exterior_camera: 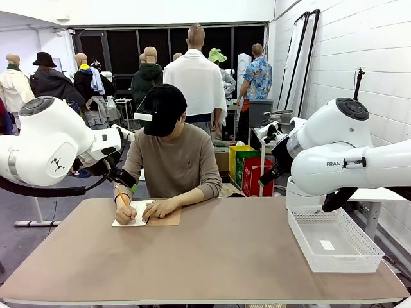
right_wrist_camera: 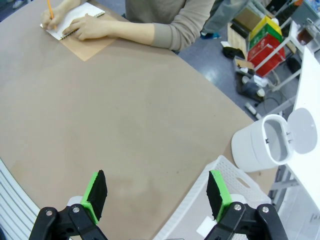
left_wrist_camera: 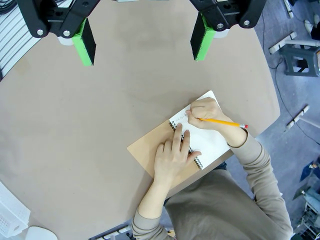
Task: Sort the paper based on its condition.
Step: If a person hands you a paper, place it in the Organizing basket , and if it's crumpled, put it in the Trash can.
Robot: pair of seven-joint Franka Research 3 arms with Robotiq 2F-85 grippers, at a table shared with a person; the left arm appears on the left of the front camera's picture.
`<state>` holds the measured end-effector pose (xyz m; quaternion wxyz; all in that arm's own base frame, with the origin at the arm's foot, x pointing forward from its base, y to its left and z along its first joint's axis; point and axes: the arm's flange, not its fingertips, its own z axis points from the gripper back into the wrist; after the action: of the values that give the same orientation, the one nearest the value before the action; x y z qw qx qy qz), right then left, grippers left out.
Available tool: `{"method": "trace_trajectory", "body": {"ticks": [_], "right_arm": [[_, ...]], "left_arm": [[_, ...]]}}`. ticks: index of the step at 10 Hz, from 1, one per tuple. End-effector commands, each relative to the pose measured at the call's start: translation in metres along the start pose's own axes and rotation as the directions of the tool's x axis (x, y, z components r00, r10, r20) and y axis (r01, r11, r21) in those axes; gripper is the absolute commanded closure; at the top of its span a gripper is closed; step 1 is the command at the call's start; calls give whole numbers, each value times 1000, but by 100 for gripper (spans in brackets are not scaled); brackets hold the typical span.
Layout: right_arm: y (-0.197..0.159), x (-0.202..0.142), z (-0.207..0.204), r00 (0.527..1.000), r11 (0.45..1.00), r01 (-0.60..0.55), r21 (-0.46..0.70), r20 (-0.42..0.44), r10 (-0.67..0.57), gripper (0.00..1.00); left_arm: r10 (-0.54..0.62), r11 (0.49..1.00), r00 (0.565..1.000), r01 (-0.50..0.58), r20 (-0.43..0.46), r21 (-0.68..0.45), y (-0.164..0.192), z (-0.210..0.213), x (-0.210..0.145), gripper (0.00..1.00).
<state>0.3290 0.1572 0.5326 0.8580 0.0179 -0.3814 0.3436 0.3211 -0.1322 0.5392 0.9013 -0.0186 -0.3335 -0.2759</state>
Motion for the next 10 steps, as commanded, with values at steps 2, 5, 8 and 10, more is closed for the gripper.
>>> {"method": "trace_trajectory", "body": {"ticks": [2, 5, 8, 10], "right_arm": [[0, 0, 0, 1000, 1000, 0, 0, 0, 0, 0], [0, 0, 0, 1000, 1000, 0, 0, 0, 0, 0], [0, 0, 0, 1000, 1000, 0, 0, 0, 0, 0], [0, 0, 0, 1000, 1000, 0, 0, 0, 0, 0]], "left_arm": [[2, 1000, 1000, -2, 1, 0, 1, 0, 0, 0], [2, 1000, 1000, -2, 1, 0, 1, 0, 0, 0], [2, 1000, 1000, -2, 1, 0, 1, 0, 0, 0], [2, 1000, 1000, -2, 1, 0, 1, 0, 0, 0]]}}
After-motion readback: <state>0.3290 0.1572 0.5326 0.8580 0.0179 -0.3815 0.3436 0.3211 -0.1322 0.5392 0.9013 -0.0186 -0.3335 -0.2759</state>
